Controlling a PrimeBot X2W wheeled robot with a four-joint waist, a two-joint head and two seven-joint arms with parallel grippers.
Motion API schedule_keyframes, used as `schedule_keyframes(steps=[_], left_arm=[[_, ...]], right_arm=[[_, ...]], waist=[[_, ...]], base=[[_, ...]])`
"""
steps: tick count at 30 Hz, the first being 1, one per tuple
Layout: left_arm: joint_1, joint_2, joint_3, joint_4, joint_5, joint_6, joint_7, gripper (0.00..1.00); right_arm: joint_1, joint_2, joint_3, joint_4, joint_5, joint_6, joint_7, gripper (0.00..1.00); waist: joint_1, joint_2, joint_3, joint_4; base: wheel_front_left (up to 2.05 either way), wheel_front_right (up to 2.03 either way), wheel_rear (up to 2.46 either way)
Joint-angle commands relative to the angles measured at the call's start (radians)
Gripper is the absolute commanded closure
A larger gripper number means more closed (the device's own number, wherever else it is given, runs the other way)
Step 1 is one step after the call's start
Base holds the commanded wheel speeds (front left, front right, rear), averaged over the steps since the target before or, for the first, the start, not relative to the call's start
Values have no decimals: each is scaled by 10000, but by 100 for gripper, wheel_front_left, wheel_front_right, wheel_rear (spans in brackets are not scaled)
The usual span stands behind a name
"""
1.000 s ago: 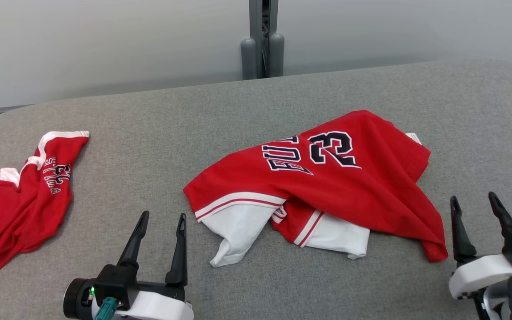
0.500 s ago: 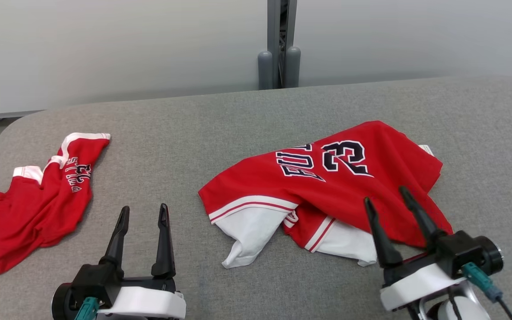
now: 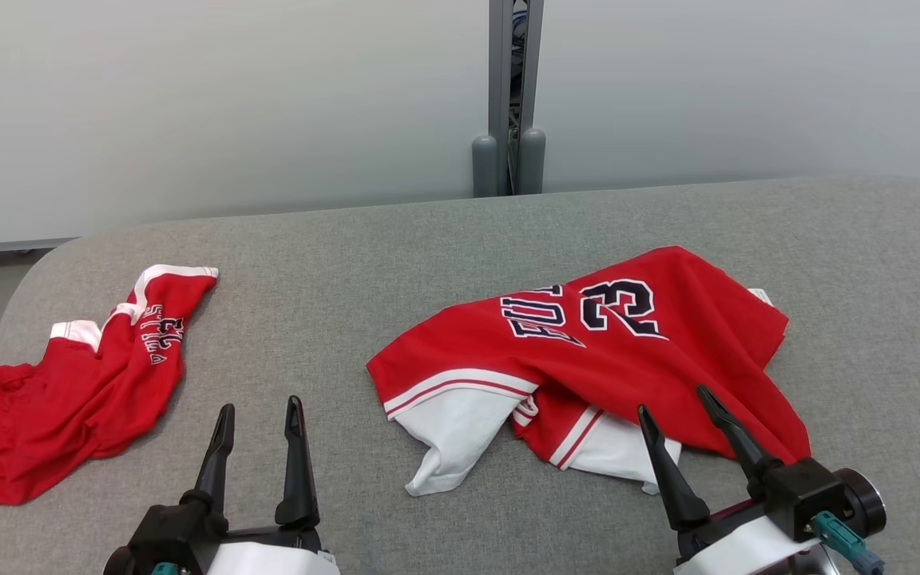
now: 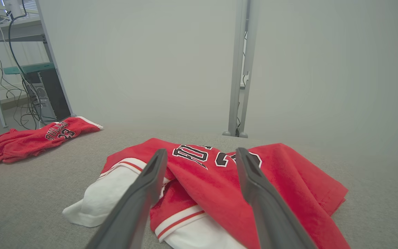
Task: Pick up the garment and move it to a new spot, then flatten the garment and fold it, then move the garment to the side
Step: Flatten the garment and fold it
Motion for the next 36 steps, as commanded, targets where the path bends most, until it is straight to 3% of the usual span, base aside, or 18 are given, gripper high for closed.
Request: schedule_keyframes(steps=[1, 22, 36], left_arm=[[60, 31, -1, -62, -130, 75, -15, 0], [-37, 33, -405, 911, -160, -501, -15, 0], [-1270, 55, -1683, 3824, -158, -1473, 647, 0]], right_arm=[[126, -56, -40, -11, -13, -3, -52, 0], [53, -54, -29, 64, 100, -3, -53, 0], [-52, -54, 21, 12, 119, -3, -52, 0]], waist=[[-1, -1, -29, -17], [-1, -1, -106, -68], [-1, -1, 298, -178]], base=[[0, 0, 0], [0, 0, 0], [0, 0, 0]])
